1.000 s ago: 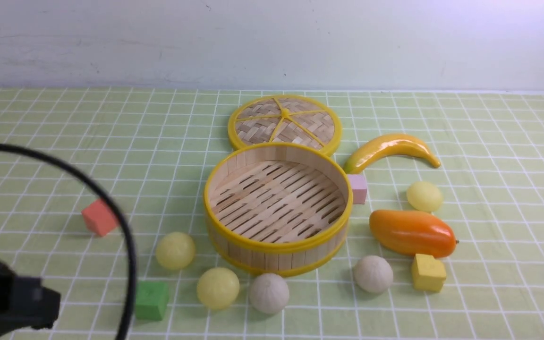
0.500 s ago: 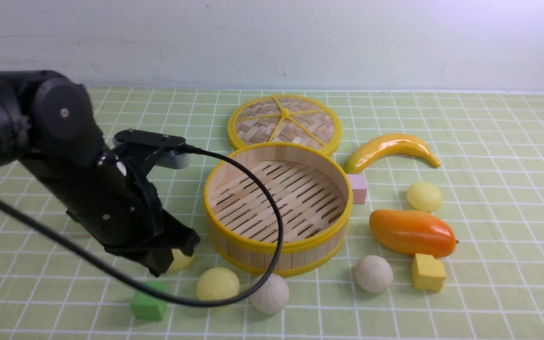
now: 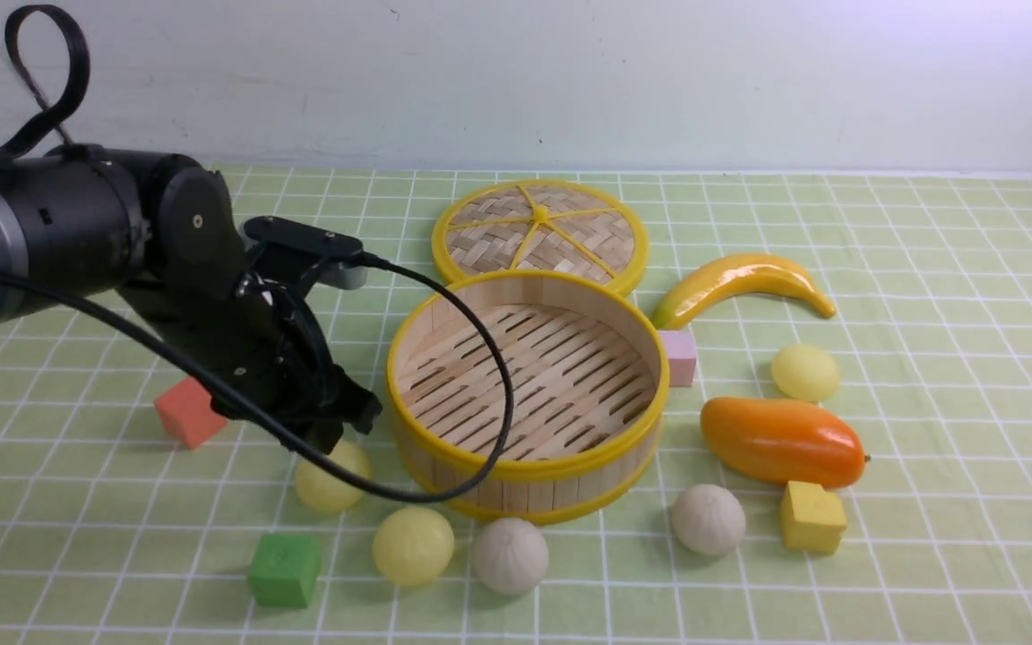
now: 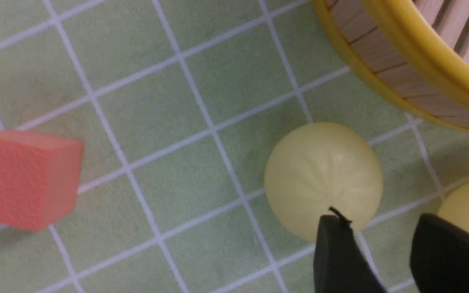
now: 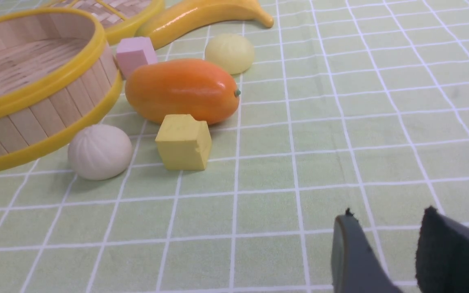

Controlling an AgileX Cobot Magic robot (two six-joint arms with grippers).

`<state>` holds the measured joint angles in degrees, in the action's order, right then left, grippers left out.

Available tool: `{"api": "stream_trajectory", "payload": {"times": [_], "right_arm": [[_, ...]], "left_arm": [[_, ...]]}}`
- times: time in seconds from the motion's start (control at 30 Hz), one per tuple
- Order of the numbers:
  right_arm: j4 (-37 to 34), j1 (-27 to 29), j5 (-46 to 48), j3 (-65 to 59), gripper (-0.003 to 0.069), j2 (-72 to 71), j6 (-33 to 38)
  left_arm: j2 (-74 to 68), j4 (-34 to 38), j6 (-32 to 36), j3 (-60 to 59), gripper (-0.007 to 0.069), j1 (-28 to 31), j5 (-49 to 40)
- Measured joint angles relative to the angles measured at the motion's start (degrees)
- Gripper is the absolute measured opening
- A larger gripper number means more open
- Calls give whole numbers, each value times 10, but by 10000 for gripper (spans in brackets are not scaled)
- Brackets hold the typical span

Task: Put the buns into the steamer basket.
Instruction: Use the left arm to grab a steamed stuffed bun

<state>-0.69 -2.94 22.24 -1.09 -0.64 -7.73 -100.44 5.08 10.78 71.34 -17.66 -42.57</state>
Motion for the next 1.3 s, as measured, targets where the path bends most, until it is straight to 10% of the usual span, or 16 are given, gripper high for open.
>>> {"api": "stream_trajectory", "payload": {"times": [0.77,1.0,1.3], "right_arm": [[0,0,0,0,239,0,0],[0,0,0,0,239,0,0],[0,0,0,0,239,0,0]], "left_arm": [[-71,20,58,1,272,1,69],[-71,19,58,2,3,1,54],[-2,0,-4,24,-13,-7,-25]]}}
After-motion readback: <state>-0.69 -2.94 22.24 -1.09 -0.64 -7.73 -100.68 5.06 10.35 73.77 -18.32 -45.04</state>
